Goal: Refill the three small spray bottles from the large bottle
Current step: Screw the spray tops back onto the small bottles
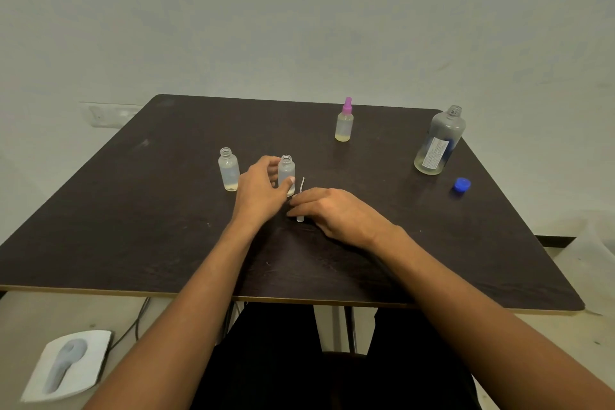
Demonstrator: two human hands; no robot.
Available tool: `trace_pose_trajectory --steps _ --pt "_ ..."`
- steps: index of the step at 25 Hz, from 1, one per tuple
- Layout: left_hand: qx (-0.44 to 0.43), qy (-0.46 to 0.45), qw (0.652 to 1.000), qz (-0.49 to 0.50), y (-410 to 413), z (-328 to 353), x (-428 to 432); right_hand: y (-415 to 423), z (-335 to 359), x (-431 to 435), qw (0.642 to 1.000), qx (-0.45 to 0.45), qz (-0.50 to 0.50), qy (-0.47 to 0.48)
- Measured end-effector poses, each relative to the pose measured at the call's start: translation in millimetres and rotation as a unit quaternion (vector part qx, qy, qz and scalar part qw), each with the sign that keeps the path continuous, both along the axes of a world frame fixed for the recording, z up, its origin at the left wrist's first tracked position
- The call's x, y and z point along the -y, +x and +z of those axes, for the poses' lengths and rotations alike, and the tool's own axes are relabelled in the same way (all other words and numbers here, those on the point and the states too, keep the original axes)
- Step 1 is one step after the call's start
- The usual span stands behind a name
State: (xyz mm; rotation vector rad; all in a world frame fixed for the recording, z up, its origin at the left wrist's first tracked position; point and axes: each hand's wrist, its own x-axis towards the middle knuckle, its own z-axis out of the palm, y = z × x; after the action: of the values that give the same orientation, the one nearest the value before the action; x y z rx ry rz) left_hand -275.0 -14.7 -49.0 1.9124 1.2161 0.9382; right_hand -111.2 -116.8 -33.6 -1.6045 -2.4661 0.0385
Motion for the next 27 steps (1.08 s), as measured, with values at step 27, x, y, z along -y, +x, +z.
trace_pose_trajectory --steps 27 --pt "0.062 0.061 0.994 -0.072 18.3 31.2 45.1 36.1 132.8 27.7 0.881 -0.407 -0.117 0.211"
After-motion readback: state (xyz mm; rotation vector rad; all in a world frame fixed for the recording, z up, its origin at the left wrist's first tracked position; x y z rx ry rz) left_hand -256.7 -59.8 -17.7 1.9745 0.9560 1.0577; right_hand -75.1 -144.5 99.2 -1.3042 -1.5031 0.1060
